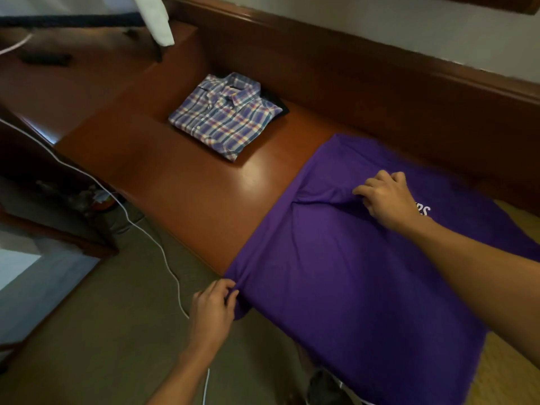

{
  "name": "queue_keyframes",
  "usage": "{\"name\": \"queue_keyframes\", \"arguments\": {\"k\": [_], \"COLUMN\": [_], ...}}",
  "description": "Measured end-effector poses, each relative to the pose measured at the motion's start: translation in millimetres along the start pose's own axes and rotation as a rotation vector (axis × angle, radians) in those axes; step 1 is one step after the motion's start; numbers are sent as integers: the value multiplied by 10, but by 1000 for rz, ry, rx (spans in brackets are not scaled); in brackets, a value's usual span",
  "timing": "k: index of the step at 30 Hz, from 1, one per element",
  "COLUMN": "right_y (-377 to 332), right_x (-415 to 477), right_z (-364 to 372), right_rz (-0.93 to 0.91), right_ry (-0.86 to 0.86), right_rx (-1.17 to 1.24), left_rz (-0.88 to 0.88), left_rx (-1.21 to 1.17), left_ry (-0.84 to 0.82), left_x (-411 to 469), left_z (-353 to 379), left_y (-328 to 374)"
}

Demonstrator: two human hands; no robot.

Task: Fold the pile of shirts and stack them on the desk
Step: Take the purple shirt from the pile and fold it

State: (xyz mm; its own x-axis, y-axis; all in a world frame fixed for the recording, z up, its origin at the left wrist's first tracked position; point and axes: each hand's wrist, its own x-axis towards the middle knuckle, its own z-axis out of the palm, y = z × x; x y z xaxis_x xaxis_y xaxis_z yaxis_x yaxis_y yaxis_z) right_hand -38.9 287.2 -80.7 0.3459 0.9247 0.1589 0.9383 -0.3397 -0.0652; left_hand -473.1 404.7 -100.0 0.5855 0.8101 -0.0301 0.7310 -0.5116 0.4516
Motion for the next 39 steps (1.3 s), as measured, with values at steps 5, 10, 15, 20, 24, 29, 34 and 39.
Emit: {"name": "queue_keyframes", "arguments": {"k": [5,10,15,20,24,29,34,39], "right_y": [96,207,336,329,326,390,361,217], "right_x": [96,117,-105,-277,-297,-312,-215,1], "right_z": [-272,-582,-442,-329,-340,-395,-274,-191], "right_rz": [56,99,126,263,622,1062,1251,1322], "right_ry": [76,195,91,-219,-240,-208,-192,-224], "right_rx": [-19,-22,-79,-87,74,350,500,414], "left_rz": [-23,-83,163,111,137,264,393,498], "left_rx": [-102,-178,-115,-121,-147,-109,-107,-39], "left_ry": [83,233,-3,-100,-117,-148,-269,-382], "left_x": [25,-68,-255,-160,124,954,2035,2948], "left_z": [50,16,103,86,-7,37,271,538], "left_y": [-3,45,100,85,148,564,1336,2088]}}
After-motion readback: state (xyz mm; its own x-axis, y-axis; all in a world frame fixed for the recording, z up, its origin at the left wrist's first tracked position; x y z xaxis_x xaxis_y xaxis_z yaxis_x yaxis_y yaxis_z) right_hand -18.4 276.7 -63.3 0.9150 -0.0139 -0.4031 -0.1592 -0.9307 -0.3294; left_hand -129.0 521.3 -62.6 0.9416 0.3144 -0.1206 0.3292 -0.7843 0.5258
